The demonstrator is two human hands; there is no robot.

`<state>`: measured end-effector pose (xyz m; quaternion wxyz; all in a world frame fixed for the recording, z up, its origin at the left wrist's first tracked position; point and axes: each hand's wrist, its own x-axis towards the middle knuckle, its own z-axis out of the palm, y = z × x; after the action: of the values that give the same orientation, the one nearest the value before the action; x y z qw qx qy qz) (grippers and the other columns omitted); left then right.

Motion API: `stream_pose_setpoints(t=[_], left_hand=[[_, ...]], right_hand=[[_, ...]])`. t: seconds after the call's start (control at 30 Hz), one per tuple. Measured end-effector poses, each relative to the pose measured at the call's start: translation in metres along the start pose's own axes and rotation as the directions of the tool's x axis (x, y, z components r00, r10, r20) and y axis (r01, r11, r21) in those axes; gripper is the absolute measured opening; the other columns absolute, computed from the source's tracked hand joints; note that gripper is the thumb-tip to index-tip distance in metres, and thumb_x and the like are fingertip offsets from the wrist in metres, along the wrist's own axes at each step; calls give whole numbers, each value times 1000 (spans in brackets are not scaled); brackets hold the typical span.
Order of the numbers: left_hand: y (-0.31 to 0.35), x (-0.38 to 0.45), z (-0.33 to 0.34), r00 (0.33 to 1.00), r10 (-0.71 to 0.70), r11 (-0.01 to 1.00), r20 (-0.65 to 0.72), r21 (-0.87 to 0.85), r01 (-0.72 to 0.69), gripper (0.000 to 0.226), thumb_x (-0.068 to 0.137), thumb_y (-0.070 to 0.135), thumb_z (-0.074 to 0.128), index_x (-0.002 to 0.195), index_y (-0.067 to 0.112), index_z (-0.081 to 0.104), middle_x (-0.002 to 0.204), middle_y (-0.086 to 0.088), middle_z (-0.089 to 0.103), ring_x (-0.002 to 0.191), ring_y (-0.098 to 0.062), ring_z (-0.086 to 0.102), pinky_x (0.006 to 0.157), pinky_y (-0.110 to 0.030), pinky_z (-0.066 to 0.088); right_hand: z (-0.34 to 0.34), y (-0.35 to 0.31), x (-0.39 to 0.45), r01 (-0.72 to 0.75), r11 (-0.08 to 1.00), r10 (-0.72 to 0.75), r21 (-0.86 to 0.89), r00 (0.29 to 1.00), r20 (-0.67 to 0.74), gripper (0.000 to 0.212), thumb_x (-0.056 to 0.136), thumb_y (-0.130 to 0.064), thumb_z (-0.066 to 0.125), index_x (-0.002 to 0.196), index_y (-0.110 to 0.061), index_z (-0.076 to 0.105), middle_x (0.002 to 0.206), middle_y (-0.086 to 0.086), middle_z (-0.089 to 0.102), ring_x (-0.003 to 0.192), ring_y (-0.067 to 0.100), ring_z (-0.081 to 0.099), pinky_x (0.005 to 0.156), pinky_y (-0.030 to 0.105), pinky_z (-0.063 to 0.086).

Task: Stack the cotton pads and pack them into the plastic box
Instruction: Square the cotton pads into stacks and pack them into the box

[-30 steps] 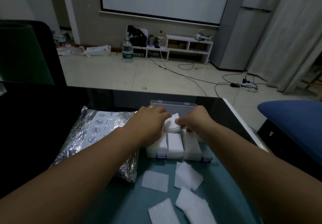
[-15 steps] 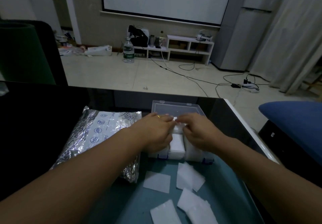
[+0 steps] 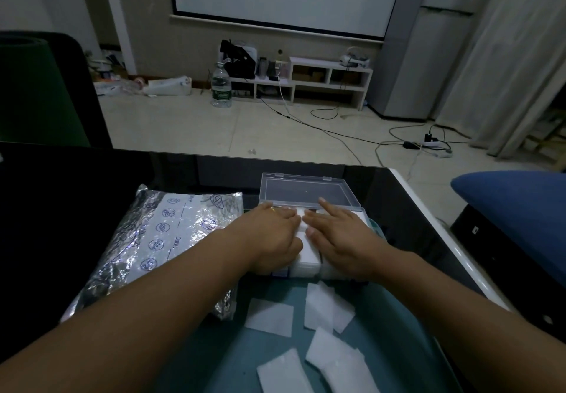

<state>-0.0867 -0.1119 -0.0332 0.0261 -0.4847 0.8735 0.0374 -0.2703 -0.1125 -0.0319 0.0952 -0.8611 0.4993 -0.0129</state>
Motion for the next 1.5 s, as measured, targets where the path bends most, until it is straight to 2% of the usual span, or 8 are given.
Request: stream_pose_setpoints(t=[0.2,0.4,0.7,0.83,1.17,1.27,1.37,1.5], left_hand=[[2,-2,-3,1000,-12,1000,16,-22,13,59,101,38,28,153,9,26,161,-10,23,149,-17,19,123,-38,6],[1,-10,-16,997,16,1000,-77,-18,-18,72,89,48,19,153,17,29,162,-5,23,149,-14,16,122,-36,4],[-3,-10,-17,999,30,998,12,-55,-29,50,100,41,36,147,24,36,161,-2,23,150,-15,11,121,-37,8],[-8,-10,-12,1000,21,996,1,-88,-20,51,100,44,38,148,28,34,162,-1,21,150,-12,7,120,-37,9],[-8,-9,-11,1000,7,996,4,-85,-6,50,99,47,35,144,26,38,161,-2,25,151,-12,3,121,-40,4],[-5,-13,-18,996,-15,990,-85,-144,3,48,101,45,36,145,27,38,159,-1,29,150,-10,4,119,-36,3],[-1,-23,-30,975,-63,982,-213,-186,23,44,100,39,38,141,25,45,155,-1,36,149,-9,9,119,-32,5],[20,-51,-44,945,-105,973,-310,-227,34,41,100,28,40,140,26,47,151,6,42,148,-7,12,119,-29,5]], right_hand=[[0,0,0,-1,1000,0,-20,1000,-13,49,105,-40,23,151,-24,29,160,-5,22,149,10,-3,118,34,3],[-9,4,-6,42,999,-34,31,970,-242,51,98,-45,24,141,-29,47,153,-10,36,147,5,5,117,31,5],[-12,1,-3,34,992,-28,121,998,-50,55,85,-50,26,126,-28,54,155,-7,32,148,8,1,118,40,6],[-9,5,1,21,992,-15,122,999,-46,38,94,-45,39,125,-28,53,153,-5,36,148,10,3,117,42,8],[-5,5,4,13,993,-7,118,999,-47,47,81,-56,31,116,-34,54,153,-8,34,148,10,2,119,47,7],[-14,3,-2,47,970,0,240,982,-191,41,83,-51,35,113,-34,57,149,-14,37,145,5,8,118,43,11],[-25,4,-17,82,926,92,369,898,-429,35,84,-39,41,109,-28,62,132,-17,46,135,3,25,110,35,25],[-32,-5,-62,46,934,193,355,770,-608,19,91,-21,47,99,-23,65,100,-8,59,99,9,55,87,33,49]])
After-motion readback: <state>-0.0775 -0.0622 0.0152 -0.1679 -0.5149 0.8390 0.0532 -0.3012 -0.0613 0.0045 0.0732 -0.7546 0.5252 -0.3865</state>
